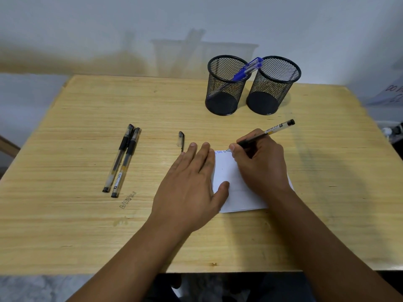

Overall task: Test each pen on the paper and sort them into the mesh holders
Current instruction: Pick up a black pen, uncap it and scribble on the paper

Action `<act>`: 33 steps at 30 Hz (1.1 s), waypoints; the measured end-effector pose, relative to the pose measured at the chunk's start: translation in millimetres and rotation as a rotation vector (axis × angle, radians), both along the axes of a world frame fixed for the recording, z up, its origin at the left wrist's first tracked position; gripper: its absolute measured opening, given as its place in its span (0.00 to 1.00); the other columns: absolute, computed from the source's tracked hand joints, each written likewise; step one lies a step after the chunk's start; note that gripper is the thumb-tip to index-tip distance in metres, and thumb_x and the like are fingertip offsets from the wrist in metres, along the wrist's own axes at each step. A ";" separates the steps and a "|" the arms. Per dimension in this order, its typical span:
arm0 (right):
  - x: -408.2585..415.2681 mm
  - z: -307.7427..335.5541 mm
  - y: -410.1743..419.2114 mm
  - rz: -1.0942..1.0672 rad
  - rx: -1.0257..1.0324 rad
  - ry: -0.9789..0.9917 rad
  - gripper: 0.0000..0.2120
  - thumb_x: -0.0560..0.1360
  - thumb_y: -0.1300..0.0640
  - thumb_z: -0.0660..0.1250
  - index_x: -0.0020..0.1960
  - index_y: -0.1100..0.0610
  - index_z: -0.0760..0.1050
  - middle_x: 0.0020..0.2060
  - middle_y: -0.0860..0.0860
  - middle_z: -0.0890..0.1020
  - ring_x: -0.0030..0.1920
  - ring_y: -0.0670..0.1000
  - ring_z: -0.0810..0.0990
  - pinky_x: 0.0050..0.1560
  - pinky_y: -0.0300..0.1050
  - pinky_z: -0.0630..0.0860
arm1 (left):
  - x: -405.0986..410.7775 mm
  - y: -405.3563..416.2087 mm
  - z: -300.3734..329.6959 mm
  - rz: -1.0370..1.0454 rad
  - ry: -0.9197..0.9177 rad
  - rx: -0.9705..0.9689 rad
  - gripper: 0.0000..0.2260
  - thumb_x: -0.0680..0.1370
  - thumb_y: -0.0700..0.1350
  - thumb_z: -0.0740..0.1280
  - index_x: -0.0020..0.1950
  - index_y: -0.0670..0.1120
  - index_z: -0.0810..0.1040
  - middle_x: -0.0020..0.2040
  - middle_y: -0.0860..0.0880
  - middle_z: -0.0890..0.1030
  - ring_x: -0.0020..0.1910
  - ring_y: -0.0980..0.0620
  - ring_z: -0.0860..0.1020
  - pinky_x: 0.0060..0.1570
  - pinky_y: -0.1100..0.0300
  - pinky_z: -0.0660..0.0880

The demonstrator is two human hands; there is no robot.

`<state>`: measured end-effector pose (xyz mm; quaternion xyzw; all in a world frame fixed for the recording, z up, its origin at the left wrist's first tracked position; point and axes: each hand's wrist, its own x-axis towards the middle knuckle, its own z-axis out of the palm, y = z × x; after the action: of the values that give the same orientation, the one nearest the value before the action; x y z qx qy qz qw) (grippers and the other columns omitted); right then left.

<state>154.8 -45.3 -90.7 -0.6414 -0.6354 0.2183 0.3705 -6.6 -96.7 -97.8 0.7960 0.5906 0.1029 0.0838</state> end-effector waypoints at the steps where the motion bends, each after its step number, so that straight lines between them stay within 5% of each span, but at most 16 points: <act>1: 0.1 0.2 -0.4 0.002 0.001 -0.003 0.03 0.75 0.55 0.71 0.45 0.53 0.77 0.34 0.35 0.76 0.36 0.29 0.77 0.39 0.19 0.67 | 0.0 0.2 0.1 0.000 -0.002 0.000 0.33 0.79 0.63 0.48 0.80 0.46 0.52 0.81 0.49 0.52 0.80 0.50 0.46 0.76 0.57 0.45; 14: 0.0 1.2 -0.1 -0.004 -0.007 0.006 0.04 0.75 0.57 0.71 0.45 0.54 0.76 0.35 0.39 0.77 0.36 0.35 0.77 0.39 0.19 0.68 | -0.2 0.4 -1.3 0.007 0.000 -0.006 0.34 0.79 0.63 0.49 0.80 0.46 0.51 0.81 0.49 0.52 0.80 0.50 0.46 0.76 0.56 0.44; 33: 3.2 -0.3 1.6 -0.026 -0.015 0.078 0.04 0.75 0.56 0.71 0.45 0.55 0.77 0.34 0.39 0.79 0.39 0.29 0.77 0.39 0.20 0.68 | -0.6 0.9 -2.4 0.007 -0.020 -0.011 0.34 0.79 0.63 0.48 0.80 0.47 0.51 0.81 0.49 0.51 0.80 0.50 0.45 0.77 0.56 0.46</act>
<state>158.1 -43.7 -91.1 -0.6431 -0.6105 0.2432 0.3932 -7.2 -95.9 -100.3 0.7925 0.5929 0.1079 0.0935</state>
